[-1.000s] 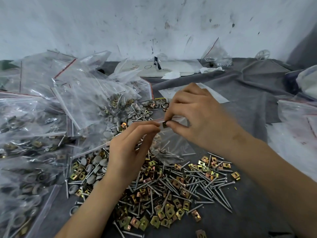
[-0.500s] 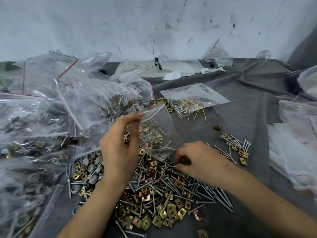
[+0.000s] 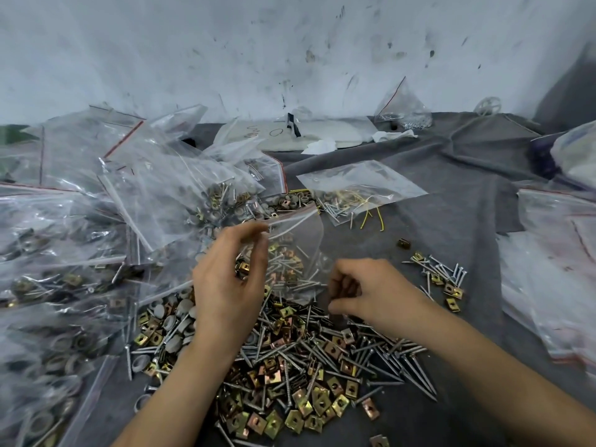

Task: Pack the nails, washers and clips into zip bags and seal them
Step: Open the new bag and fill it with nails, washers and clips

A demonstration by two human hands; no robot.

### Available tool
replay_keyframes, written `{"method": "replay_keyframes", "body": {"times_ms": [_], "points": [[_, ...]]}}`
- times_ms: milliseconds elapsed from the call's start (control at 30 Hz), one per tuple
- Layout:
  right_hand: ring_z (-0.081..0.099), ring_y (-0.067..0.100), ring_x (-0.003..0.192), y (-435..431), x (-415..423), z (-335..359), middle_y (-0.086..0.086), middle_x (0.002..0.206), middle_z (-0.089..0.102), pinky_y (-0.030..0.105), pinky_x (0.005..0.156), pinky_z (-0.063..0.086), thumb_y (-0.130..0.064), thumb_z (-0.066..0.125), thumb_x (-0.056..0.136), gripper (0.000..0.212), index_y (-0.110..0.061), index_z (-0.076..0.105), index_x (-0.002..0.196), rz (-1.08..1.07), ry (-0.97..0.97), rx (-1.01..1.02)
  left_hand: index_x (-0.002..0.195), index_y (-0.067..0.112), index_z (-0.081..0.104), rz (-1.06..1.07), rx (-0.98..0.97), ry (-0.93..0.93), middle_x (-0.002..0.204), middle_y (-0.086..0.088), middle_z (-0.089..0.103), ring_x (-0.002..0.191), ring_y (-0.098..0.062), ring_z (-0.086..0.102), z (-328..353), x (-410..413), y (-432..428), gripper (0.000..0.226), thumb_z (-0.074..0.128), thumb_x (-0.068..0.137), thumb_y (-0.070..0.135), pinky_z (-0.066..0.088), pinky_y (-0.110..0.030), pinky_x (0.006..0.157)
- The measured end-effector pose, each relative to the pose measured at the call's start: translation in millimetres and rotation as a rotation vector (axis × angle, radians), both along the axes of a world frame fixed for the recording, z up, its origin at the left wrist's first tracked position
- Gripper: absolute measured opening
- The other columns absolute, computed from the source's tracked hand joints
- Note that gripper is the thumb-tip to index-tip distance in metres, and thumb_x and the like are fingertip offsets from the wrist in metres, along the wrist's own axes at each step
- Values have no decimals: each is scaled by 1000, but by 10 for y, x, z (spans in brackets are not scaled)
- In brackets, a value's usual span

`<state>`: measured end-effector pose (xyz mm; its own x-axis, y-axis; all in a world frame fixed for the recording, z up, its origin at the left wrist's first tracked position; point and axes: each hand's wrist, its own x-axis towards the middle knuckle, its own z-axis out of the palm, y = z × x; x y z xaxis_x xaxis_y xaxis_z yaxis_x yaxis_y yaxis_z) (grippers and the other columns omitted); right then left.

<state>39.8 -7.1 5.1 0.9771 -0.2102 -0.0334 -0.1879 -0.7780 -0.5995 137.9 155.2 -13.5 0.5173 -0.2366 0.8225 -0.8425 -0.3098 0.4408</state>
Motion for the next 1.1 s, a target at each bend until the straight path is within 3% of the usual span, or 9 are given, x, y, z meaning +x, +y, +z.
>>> {"method": "replay_keyframes", "body": {"times_ms": [133, 233, 433, 600, 800, 867, 967, 1033, 1100], "points": [[59, -1, 66, 49, -47, 384, -11, 74, 67, 11, 61, 47, -17, 75, 76, 16, -28, 64, 75, -63, -372, 325, 95, 0, 65, -30, 17, -15, 91, 2, 60, 84, 3, 51, 6, 10, -4, 13, 58, 89, 10, 40, -2, 80], [57, -7, 69, 146, 12, 610, -11, 77, 68, 7, 64, 42, -14, 73, 79, 17, -28, 65, 77, -12, -630, 326, 94, 0, 67, -86, 31, -40, 95, -1, 61, 89, -3, 55, 3, 0, -9, 18, 54, 90, 12, 40, -5, 82], [45, -1, 94, 210, 160, 597, -17, 86, 56, 2, 80, 30, -17, 73, 79, 10, -23, 69, 85, 2, -627, 45, 92, -2, 67, -146, 37, -76, 99, -7, 64, 92, -11, 59, -15, -7, -11, 16, 54, 91, 8, 45, -15, 80], [43, 12, 108, 161, 194, 518, -9, 100, 63, 9, 89, 28, -20, 73, 80, 9, -20, 73, 88, 10, -586, -85, 91, -1, 67, -153, 34, -79, 99, -7, 64, 94, -10, 59, -15, -11, -12, 16, 55, 92, 8, 43, -13, 82], [56, 4, 80, 28, 163, 431, -7, 86, 63, 11, 70, 41, -10, 66, 85, 9, -20, 67, 86, -192, -807, 137, 90, -1, 66, -148, -22, -64, 97, -4, 64, 93, -8, 59, -27, -8, -26, 15, 54, 92, 7, 46, -39, 98], [55, -3, 70, -17, 154, 329, -10, 77, 61, 6, 62, 41, -10, 65, 86, 13, -22, 63, 81, -252, -698, 177, 91, -1, 66, -129, -42, -63, 97, -2, 62, 92, -7, 57, -23, -11, -28, 15, 54, 91, 7, 47, -45, 93], [54, -8, 63, -57, 144, 129, -13, 74, 61, 3, 56, 40, -17, 66, 87, 15, -27, 60, 78, -180, -242, 69, 91, 0, 66, -88, -73, -52, 97, 1, 60, 92, -3, 56, -20, -4, -24, 14, 54, 91, 8, 48, -48, 87], [54, -5, 66, -27, 135, 16, -11, 77, 63, 4, 52, 38, -24, 68, 85, 3, -26, 67, 83, -73, 6, -24, 92, 0, 65, -66, -83, -49, 97, 2, 60, 91, -3, 55, -20, 0, -18, 14, 54, 91, 8, 49, -45, 87], [59, 3, 72, 34, 134, -61, -8, 82, 65, 7, 56, 39, -30, 71, 83, 12, -24, 72, 93, -4, 128, -88, 92, 0, 65, -57, -77, -51, 96, 2, 59, 91, -5, 56, -21, 1, -13, 14, 54, 91, 8, 49, -33, 88]]}}
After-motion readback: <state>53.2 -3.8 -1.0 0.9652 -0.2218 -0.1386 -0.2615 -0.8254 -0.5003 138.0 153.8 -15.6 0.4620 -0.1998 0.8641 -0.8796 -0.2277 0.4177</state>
